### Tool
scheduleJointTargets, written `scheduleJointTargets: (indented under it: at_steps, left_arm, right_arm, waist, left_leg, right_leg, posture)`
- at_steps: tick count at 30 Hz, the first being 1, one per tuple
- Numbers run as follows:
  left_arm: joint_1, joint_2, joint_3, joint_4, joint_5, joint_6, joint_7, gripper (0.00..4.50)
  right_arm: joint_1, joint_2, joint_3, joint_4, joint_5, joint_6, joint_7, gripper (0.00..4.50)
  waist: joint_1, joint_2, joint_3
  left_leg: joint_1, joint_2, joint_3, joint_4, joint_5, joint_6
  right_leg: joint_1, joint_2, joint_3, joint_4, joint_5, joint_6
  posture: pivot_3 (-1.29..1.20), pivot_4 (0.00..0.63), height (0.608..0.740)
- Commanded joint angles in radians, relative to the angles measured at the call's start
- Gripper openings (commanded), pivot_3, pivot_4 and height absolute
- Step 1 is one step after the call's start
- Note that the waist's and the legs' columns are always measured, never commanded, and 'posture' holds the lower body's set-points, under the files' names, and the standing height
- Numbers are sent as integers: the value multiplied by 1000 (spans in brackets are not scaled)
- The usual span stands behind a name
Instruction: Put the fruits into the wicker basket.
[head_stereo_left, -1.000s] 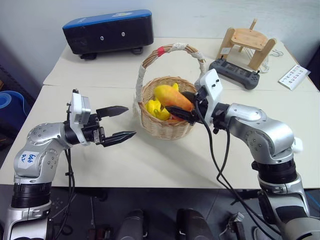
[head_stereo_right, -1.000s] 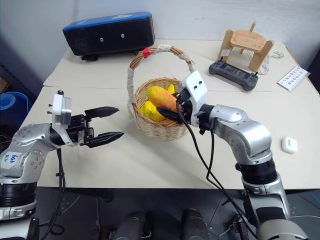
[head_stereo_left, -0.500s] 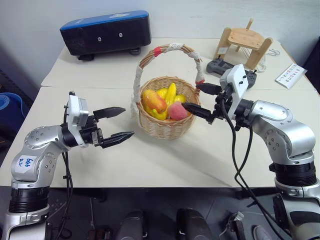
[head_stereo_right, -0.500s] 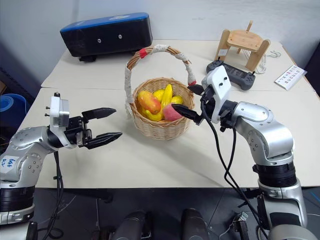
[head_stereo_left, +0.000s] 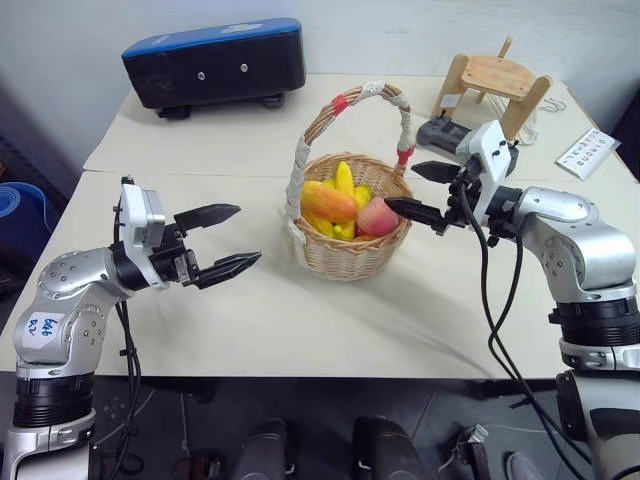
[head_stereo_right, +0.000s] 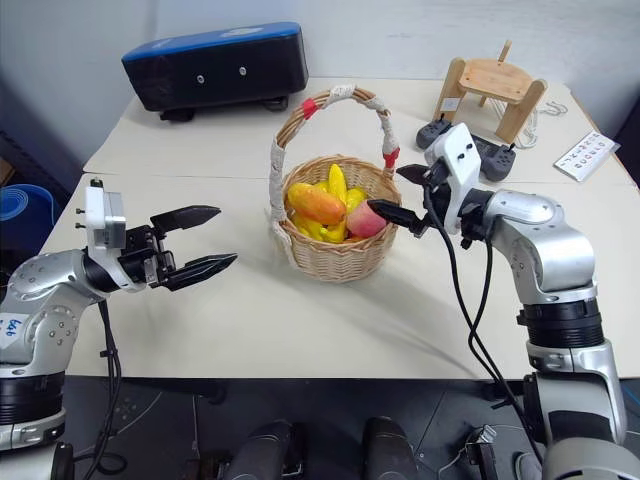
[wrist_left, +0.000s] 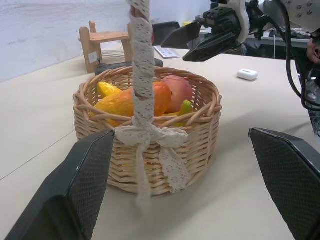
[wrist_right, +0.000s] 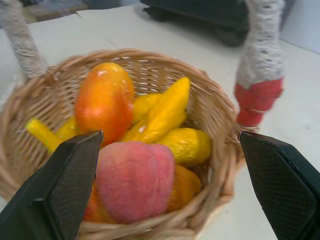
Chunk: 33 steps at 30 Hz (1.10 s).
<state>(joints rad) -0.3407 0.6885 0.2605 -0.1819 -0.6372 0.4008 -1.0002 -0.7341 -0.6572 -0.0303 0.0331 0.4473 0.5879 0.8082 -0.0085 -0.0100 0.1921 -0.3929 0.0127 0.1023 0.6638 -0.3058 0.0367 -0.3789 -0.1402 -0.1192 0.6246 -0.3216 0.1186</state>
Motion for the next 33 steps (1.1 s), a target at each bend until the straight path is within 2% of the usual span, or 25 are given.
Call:
scheduleJointTargets:
  at_steps: [1,8,11,14,17,20,28,31,33]
  left_arm:
    - [-20,9,1,-3,-1,-21,-10,4500]
    - [-33,0,-7,12,3,-24,-7,4500]
    - [-41,-17,-25,8,2,-25,-2,4500]
    - [-53,-24,-35,12,5,-29,0,4500]
    - [-65,-28,-39,14,4,-31,4,4500]
    - [-65,-29,-39,15,4,-32,6,4500]
    - [-83,-46,-63,37,11,-40,-8,4500]
    - [-106,-61,-86,54,15,-43,-17,4500]
    - [-128,-71,-103,82,24,-53,-29,4500]
  right_arm:
    - [-8,-7,-51,-10,-2,-22,-13,4457]
    - [-102,57,-34,153,-75,-108,-70,4457]
    - [-212,144,9,346,-154,-206,-118,4457]
    - [-261,184,5,432,-172,-263,-104,4457]
    - [-278,211,-10,442,-141,-282,-57,3919]
    - [-257,208,-5,409,-131,-284,-3,3055]
    - [-108,134,-88,141,-25,-198,57,348]
    - [-15,85,-168,-4,7,-108,-24,286]
    - [68,56,-273,-131,30,-38,-125,286]
  waist:
    - [1,0,0]
    - [-3,0,0]
    - [-18,0,0]
    - [-22,0,0]
    - [-21,0,0]
    - [-20,1,0]
    - [-16,1,1]
    - [-14,1,1]
    - [-9,2,1]
  left_leg:
    - [0,0,1,0,0,0]
    - [1,0,3,0,1,1]
    - [1,0,3,0,1,1]
    - [1,0,2,0,1,1]
    - [1,0,0,-1,1,0]
    - [0,0,-2,-1,1,0]
    - [0,0,-4,0,1,0]
    - [-1,0,-3,0,1,0]
    - [-1,0,-3,1,1,0]
  right_leg:
    - [0,0,1,0,0,0]
    - [0,0,3,0,0,0]
    - [0,0,3,0,0,0]
    - [0,0,3,0,0,0]
    - [0,0,3,1,0,0]
    - [0,0,2,1,0,0]
    - [1,0,2,1,0,0]
    - [1,0,2,1,0,0]
    - [1,0,2,1,0,0]
  posture:
    - [0,150,740]
    - [0,150,740]
    - [0,150,740]
    - [0,150,740]
    - [0,150,740]
    - [0,150,740]
    - [0,150,740]
    - [0,150,740]
    - [0,150,740]
